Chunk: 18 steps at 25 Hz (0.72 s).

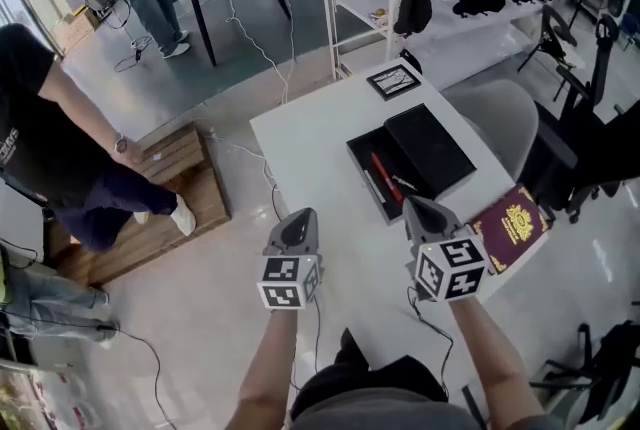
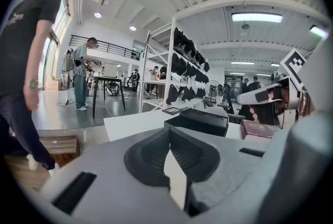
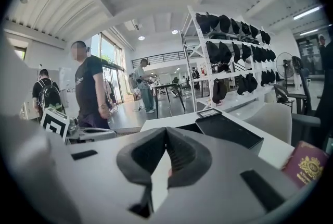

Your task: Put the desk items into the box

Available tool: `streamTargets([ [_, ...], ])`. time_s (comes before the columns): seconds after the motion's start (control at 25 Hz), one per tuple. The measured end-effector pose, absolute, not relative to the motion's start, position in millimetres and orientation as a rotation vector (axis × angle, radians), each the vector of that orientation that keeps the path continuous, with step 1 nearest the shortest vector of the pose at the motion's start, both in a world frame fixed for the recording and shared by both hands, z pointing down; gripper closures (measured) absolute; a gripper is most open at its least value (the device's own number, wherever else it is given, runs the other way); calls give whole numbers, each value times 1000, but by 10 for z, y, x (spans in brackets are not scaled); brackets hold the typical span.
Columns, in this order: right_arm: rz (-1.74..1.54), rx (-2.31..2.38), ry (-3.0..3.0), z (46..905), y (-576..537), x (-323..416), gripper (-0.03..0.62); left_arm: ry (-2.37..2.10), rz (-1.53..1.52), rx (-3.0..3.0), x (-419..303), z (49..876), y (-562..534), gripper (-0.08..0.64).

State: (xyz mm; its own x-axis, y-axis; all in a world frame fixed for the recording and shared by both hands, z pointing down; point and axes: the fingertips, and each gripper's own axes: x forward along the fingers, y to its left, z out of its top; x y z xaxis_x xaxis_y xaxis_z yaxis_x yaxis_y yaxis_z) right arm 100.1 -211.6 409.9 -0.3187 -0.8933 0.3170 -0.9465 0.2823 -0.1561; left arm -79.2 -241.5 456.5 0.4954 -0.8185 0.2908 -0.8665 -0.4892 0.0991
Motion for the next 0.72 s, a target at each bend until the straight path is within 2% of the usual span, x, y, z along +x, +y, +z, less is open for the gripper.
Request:
streamTargets([
  [0.72,457,1781,-2388,4052,-1916,1118,589,-1457,262,2506,-814,4425,-2224,554],
])
